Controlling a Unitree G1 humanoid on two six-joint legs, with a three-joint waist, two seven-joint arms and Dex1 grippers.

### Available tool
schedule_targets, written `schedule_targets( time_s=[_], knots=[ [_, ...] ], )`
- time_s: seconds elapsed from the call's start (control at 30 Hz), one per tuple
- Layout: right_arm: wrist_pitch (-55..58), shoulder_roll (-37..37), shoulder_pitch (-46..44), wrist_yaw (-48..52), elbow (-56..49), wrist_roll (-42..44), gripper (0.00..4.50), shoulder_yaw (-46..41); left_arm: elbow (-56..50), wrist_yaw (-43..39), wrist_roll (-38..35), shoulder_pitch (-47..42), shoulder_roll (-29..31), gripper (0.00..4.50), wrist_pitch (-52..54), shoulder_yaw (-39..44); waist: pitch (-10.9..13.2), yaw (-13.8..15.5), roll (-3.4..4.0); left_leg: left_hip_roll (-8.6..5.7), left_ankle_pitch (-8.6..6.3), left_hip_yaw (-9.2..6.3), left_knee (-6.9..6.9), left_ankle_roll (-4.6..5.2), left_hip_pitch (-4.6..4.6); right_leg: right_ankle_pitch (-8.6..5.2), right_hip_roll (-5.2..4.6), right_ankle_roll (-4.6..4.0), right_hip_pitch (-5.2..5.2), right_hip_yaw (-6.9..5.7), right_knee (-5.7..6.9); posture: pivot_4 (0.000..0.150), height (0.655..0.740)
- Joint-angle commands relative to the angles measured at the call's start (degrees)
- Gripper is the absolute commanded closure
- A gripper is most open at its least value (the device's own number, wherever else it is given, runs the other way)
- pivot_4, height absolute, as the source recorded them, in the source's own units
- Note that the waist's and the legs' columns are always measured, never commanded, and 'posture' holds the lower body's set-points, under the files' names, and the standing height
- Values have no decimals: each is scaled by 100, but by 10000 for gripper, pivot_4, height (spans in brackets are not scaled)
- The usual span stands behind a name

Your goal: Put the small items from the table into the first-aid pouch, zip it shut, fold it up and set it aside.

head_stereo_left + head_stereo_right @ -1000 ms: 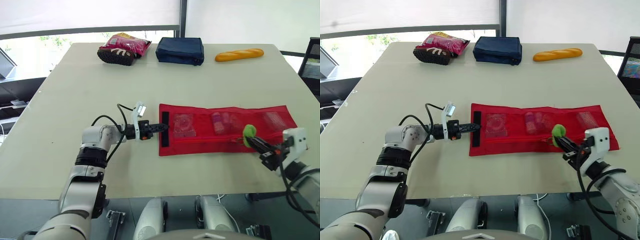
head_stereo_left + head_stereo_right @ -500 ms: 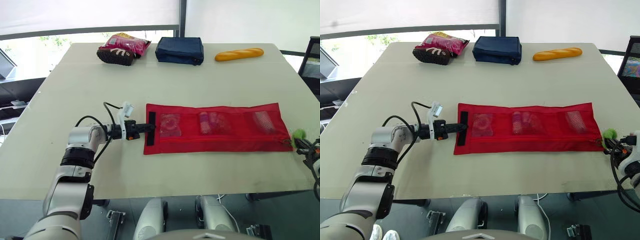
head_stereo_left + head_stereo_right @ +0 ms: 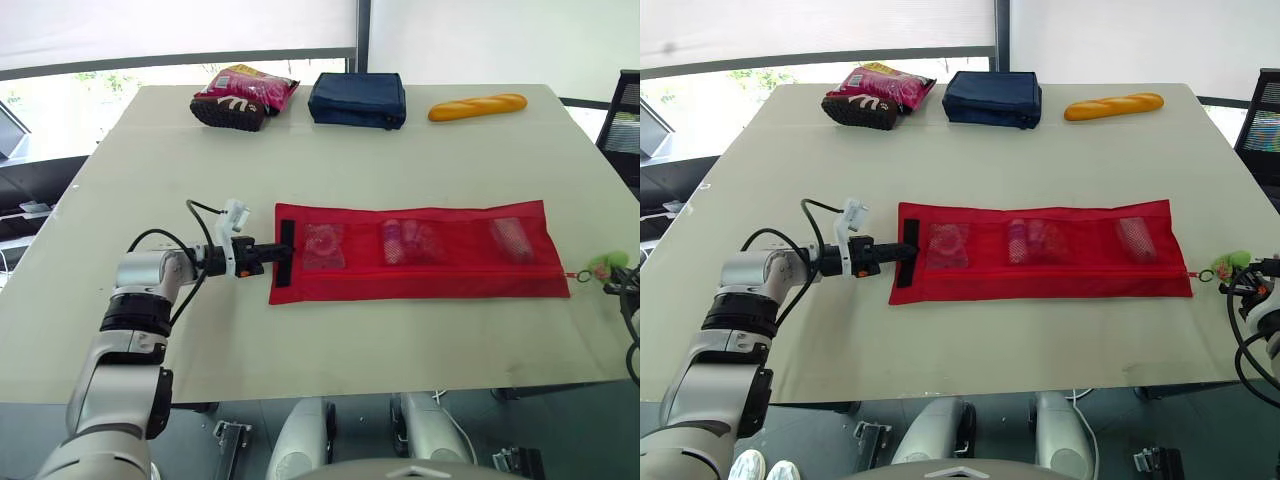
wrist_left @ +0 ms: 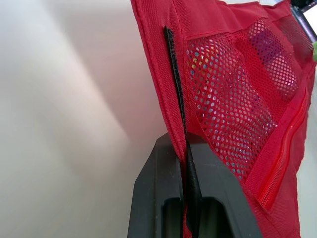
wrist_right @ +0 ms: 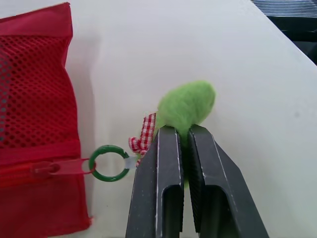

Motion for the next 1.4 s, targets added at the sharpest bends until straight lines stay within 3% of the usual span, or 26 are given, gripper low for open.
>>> schedule_targets(
  time_s=[0.03, 0.17, 0.2, 0.23, 0.27, 0.33, 0.47, 0.6, 0.73, 0.87, 1.03, 1.4],
  knots=[
    [-108, -254, 140, 313, -321, 58, 44396, -191, 363, 184, 391, -53, 460, 45000, -226, 223, 0, -2, 0, 0, 0, 0, 0, 0, 1, 0, 1, 0, 0, 0, 0, 1500, 7134],
    [-247, -212, 148, 499, -486, 144, 44396, -251, 408, 209, 441, -59, 496, 45000, -260, 213, 0, 4, 0, 1, 0, 2, 0, 0, 3, 0, 3, 0, 0, 1, 0, 1500, 7134],
    [-266, -204, 154, 512, -526, 155, 37890, -281, 451, 219, 472, -59, 526, 45000, -287, 220, 0, 5, 0, 2, 0, 3, 0, 0, 3, 0, 3, 0, 1, 1, 0, 1500, 7134],
    [-277, -193, 158, 535, -566, 188, 35100, -309, 484, 209, 511, -51, 562, 45000, -335, 213, 0, -8, 0, 2, 0, 3, 0, 0, 3, 0, 2, 0, 1, 1, 0, 1500, 7134],
    [-260, -179, 164, 573, -615, 257, 25968, -332, 530, 189, 549, -53, 597, 45000, -390, 198, 0, -11, 0, 1, 0, 5, 0, 0, 6, 0, 4, 0, 0, 3, 0, 1500, 7134],
    [-196, -144, 227, 758, -770, 489, 21399, -345, 646, 145, 614, -90, 653, 45000, -486, 190, 0, -30, 1, 2, 0, 5, -2, 0, 8, 0, 6, 0, 1, 3, 1, 1500, 7134],
    [-34, -70, 368, 1074, -1031, 1007, 995, -313, 888, 119, 771, -215, 685, 45000, -724, 138, -1, -64, 0, 7, 0, 5, -2, 0, 15, 0, 11, 0, 2, 4, 6, 1500, 7134],
    [71, 30, 444, 1218, -1236, 1502, 995, -352, 1019, 78, 879, -290, 670, 45000, -896, 144, -1, -66, 0, 9, 1, 6, -1, 1, 18, 0, 11, -1, 3, 3, 9, 1500, 7134],
    [364, 162, 726, 1254, -1602, 1874, 0, -16, 1259, 162, 993, -416, 662, 32970, -1116, 208, -1, -62, 1, 19, 1, 4, -1, 0, 17, 0, 11, -1, 3, 2, 9, 1500, 7134],
    [453, 364, 865, 1027, -1670, 1756, 0, 384, 1287, 37, 1180, -432, 732, 17664, -1568, 181, -2, -62, 0, 20, 1, 10, -1, 0, 17, 0, 8, 0, 3, 4, 9, 1500, 7134],
    [389, 532, 868, 806, -1576, 1483, 0, 834, 294, -1078, 1037, -118, 1086, 171, -2664, 304, 1, -77, -4, 33, 0, 22, -3, -1, 4, 0, 6, -2, -13, 8, 7, 1500, 7134],
    [562, 720, 265, 349, -847, 1231, 0, 1104, -2840, -2231, -154, 263, 1144, 171, -1844, 292, 8, 47, -16, 13, -1, 51, -4, 0, -26, 1, -10, -4, -32, 13, 0, 1500, 7134]
  ],
)
